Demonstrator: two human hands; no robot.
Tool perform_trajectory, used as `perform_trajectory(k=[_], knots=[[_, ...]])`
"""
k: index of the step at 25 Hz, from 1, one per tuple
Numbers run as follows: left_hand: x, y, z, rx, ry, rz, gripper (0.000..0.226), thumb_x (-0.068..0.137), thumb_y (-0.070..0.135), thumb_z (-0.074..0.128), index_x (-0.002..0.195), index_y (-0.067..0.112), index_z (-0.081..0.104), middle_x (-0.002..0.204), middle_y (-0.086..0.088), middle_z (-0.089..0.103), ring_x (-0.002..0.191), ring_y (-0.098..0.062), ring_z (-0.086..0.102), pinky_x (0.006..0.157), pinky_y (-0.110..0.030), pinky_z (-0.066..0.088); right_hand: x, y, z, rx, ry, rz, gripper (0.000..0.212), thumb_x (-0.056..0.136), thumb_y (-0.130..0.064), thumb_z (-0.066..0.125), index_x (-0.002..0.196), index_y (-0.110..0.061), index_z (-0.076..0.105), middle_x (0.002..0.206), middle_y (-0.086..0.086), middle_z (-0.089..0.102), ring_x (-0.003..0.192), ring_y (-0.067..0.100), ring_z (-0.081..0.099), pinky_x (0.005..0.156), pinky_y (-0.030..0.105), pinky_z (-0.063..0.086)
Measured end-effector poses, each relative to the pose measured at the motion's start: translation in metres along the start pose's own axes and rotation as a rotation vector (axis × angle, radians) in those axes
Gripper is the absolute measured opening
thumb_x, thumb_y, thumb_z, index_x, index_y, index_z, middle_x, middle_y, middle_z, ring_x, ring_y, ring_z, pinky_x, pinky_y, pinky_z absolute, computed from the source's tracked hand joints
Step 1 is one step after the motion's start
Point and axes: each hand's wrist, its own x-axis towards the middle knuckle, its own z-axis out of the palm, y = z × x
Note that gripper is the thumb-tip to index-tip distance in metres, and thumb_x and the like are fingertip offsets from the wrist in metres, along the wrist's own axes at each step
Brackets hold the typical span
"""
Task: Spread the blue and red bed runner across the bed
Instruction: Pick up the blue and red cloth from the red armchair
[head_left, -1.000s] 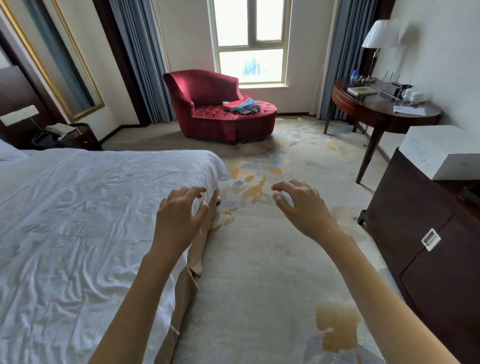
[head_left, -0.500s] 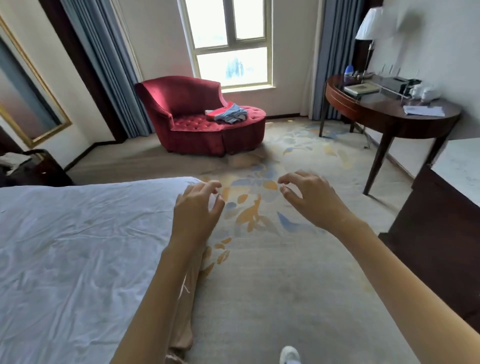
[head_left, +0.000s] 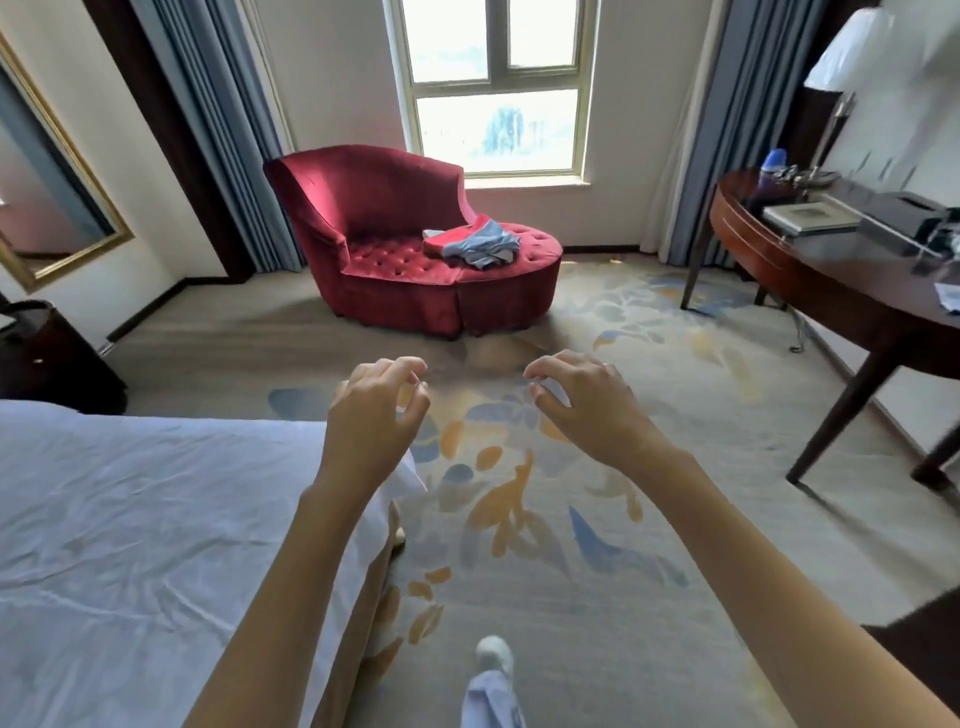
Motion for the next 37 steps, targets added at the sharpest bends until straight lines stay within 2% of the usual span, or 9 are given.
perform_trajectory(k=[4,9,14,17,22,27,37], knots=[[0.132,-0.037,0.070,-0.004,0.013,-0.008,0.019,0.085,0.017,0.056,0.103,0.018,0.063,0.093,0.000,0.068,0.098,-0.025,0.057,0.085,-0.037,0.040,0.136,0.058,0.024,0.008,0.004,0.013,0.020,0.093,-0.028,0.049,0.105,-0.019,0.062,0.109,0.001,0.064,0.106,0.022,0.054,0.095,0.040,0.039],[0.298,-0.067,0.153,-0.029,-0.051,0.018,0.022,0.087,0.022,0.055,0.107,0.022,0.062,0.096,0.005,0.067,0.101,-0.019,0.056,0.089,-0.036,0.038,0.295,0.130,0.035,0.041,0.030,0.074,0.019,0.093,-0.027,0.049,0.105,-0.020,0.062,0.108,-0.001,0.064,0.107,0.019,0.053,0.096,0.037,0.039],[0.435,-0.095,0.254,-0.050,-0.117,0.007,0.022,0.087,0.023,0.055,0.108,0.021,0.062,0.097,0.005,0.067,0.101,-0.019,0.055,0.090,-0.035,0.038,0.446,0.216,0.067,0.044,0.023,0.105,0.022,0.093,-0.028,0.048,0.109,-0.020,0.062,0.111,-0.001,0.064,0.109,0.018,0.052,0.095,0.035,0.035],[0.512,-0.115,0.309,-0.031,-0.119,-0.003,0.021,0.087,0.023,0.055,0.107,0.022,0.062,0.097,0.005,0.067,0.101,-0.018,0.056,0.091,-0.036,0.039,0.534,0.273,0.088,0.033,-0.012,0.086,0.021,0.093,-0.029,0.048,0.107,-0.021,0.062,0.110,0.000,0.064,0.108,0.020,0.053,0.095,0.036,0.038],[0.659,-0.143,0.388,-0.033,-0.109,-0.124,0.020,0.087,0.022,0.056,0.106,0.022,0.062,0.094,0.006,0.066,0.099,-0.018,0.056,0.089,-0.037,0.042,0.704,0.361,0.101,0.042,-0.033,0.053,0.021,0.091,-0.029,0.050,0.106,-0.021,0.063,0.109,0.000,0.065,0.106,0.022,0.055,0.094,0.039,0.041],[0.766,-0.176,0.459,-0.023,-0.138,-0.231,0.020,0.086,0.021,0.057,0.106,0.023,0.062,0.094,0.006,0.067,0.098,-0.019,0.056,0.088,-0.039,0.044,0.833,0.422,0.129,0.054,-0.103,0.031,0.021,0.091,-0.030,0.050,0.105,-0.021,0.063,0.106,0.001,0.065,0.106,0.022,0.054,0.093,0.038,0.039],[1.005,-0.283,0.617,-0.080,-0.207,-0.329,0.022,0.088,0.022,0.055,0.109,0.021,0.061,0.098,0.002,0.067,0.099,-0.021,0.056,0.090,-0.041,0.044,1.113,0.544,0.220,0.007,-0.209,0.070,0.020,0.091,-0.027,0.049,0.103,-0.018,0.063,0.105,0.004,0.064,0.104,0.025,0.054,0.088,0.037,0.037]])
